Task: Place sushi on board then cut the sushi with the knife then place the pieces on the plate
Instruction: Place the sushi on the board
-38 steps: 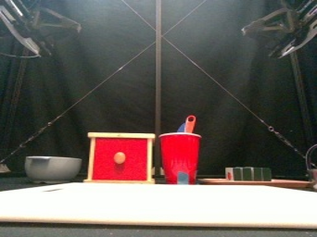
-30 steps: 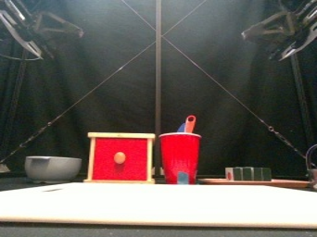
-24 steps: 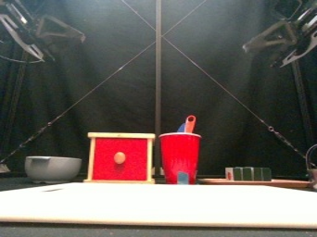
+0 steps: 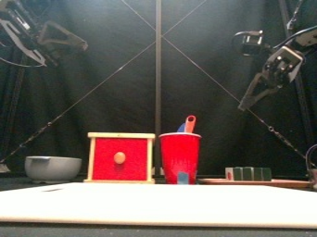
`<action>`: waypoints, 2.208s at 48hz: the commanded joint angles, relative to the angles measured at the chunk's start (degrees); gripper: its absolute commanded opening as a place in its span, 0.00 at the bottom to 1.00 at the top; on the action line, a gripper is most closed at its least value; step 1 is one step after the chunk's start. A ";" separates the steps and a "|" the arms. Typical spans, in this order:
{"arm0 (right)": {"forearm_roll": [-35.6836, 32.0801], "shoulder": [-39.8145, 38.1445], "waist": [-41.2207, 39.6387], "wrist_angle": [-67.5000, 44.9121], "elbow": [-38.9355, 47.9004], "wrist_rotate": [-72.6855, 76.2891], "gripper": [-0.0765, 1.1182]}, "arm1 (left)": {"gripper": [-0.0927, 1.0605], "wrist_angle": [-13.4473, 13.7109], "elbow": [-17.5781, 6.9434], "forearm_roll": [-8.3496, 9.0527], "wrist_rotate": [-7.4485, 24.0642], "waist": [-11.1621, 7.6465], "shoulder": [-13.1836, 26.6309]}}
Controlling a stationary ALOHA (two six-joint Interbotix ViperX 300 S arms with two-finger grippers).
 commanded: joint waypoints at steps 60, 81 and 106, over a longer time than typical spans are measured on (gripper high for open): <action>-1.23 28.48 -14.15 13.97 -12.39 -17.40 0.84 | 0.07 0.00 0.00 -0.53 -0.09 0.53 0.97; 11.60 32.08 -16.61 10.46 -10.72 -30.85 0.84 | 0.07 0.18 0.09 -0.53 -0.18 0.62 0.97; 11.43 34.98 -17.14 5.71 -8.53 -30.50 0.65 | 0.07 0.18 0.53 -0.97 -0.26 0.62 0.97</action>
